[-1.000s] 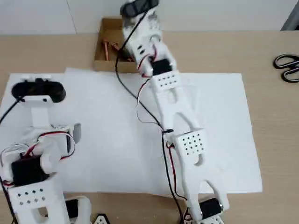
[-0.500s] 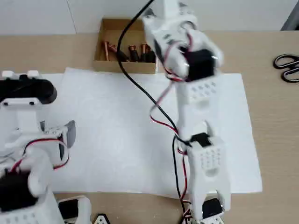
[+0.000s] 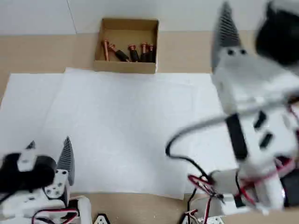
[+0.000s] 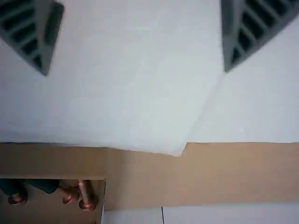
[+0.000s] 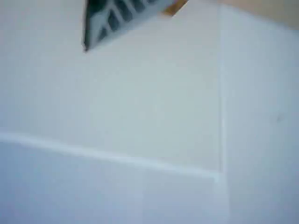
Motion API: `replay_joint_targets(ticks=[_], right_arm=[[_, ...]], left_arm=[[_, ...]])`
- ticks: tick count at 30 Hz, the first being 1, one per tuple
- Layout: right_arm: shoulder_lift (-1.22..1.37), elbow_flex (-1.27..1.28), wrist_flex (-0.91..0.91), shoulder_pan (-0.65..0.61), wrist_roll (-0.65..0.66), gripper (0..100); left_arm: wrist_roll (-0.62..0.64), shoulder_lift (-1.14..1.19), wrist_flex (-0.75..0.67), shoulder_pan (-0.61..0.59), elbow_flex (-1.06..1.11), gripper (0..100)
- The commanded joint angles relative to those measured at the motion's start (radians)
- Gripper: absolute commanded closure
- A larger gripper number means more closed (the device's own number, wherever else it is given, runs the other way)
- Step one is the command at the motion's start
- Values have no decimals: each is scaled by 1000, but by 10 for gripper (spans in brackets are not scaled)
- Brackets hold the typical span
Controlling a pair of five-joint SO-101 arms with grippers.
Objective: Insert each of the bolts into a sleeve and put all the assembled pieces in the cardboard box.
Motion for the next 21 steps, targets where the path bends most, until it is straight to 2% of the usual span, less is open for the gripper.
replay_joint_targets(ticks=[1, 6, 10, 14, 17, 21], right_arm=[[-94, 92, 10, 99, 12, 757], [-305, 440, 10, 156, 8, 757], [-529, 868, 2, 154, 6, 757], [-748, 1318, -8, 154, 6, 757], [-891, 1642, -79, 159, 6, 757], [-1063, 2081, -282, 159, 8, 757]], left_arm=[[-9, -129, -81, -5, 113, 773], [-11, -158, -146, -5, 205, 773], [-8, -158, -186, 0, 282, 773], [-8, -158, -292, 0, 420, 773], [-8, -158, -433, 0, 556, 773], [-8, -158, -549, 0, 722, 773]])
